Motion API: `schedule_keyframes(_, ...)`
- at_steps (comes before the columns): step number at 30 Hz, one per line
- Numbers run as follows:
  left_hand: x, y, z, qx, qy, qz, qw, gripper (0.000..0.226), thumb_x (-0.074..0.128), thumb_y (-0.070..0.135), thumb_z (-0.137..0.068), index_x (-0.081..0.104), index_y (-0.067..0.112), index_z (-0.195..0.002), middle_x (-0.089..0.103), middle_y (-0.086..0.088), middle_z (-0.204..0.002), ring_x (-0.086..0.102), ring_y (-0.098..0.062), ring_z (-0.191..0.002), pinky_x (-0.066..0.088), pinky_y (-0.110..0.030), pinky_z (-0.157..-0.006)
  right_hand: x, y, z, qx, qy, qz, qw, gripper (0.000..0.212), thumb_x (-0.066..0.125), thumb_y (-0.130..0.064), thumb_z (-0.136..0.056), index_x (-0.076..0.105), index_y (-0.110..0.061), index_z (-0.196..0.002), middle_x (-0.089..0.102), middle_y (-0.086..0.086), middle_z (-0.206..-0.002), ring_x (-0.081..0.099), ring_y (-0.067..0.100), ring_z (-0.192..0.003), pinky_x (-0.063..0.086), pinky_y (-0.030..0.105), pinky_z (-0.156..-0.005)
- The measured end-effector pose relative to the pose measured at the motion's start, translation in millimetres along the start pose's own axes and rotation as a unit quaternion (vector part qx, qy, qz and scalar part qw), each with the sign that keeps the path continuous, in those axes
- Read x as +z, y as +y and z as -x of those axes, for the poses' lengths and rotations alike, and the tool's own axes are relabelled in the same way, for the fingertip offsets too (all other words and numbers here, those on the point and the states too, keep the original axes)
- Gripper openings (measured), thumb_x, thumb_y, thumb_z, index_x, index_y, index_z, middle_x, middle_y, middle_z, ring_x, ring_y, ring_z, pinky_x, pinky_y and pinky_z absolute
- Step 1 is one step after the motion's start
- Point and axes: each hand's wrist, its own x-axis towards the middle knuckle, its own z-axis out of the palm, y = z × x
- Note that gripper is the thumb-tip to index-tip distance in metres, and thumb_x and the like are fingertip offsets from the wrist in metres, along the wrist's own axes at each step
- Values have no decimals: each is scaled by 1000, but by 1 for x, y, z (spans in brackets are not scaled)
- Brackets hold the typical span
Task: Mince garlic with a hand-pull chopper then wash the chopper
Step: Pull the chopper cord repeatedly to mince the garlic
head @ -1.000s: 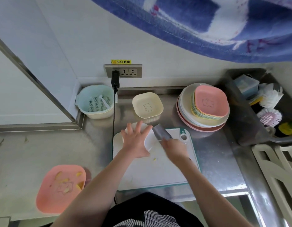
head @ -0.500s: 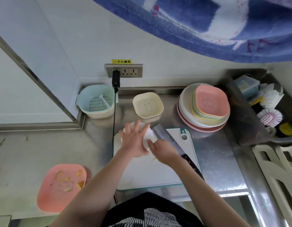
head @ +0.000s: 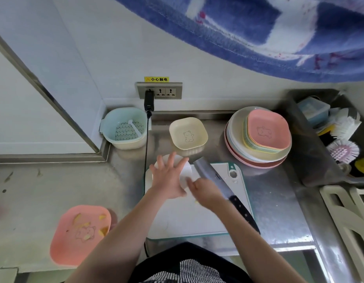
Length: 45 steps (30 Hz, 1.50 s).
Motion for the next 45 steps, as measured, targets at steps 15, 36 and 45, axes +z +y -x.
schedule_keyframes(15,-1,-2,-1,-5,-13,-3,1000,108,74,48,-56,11,44,-143,0,1,-150,8,-45,-133,27,-57,-100,-13,26,-4,71,34,0,997,56,25,-43,-102,61,-5,-83,65,19,-90,63,33,-92,44,34,-73)
schedule_keyframes(36,-1,-2,-5,-29,-28,9,999,109,74,50,-56,9,44,-144,-1,0,-153,5,-46,-136,27,-58,-102,-30,44,0,113,77,-21,990,54,22,-42,-103,60,-4,-110,64,21,-109,59,34,-103,47,37,-87)
schedule_keyframes(45,1,-1,1,-17,-10,7,1000,111,75,49,-54,10,45,-143,0,1,-153,7,-45,-134,28,-57,-102,-16,79,5,158,68,8,985,60,22,-47,-101,64,-5,-108,65,19,-109,61,34,-101,45,36,-82)
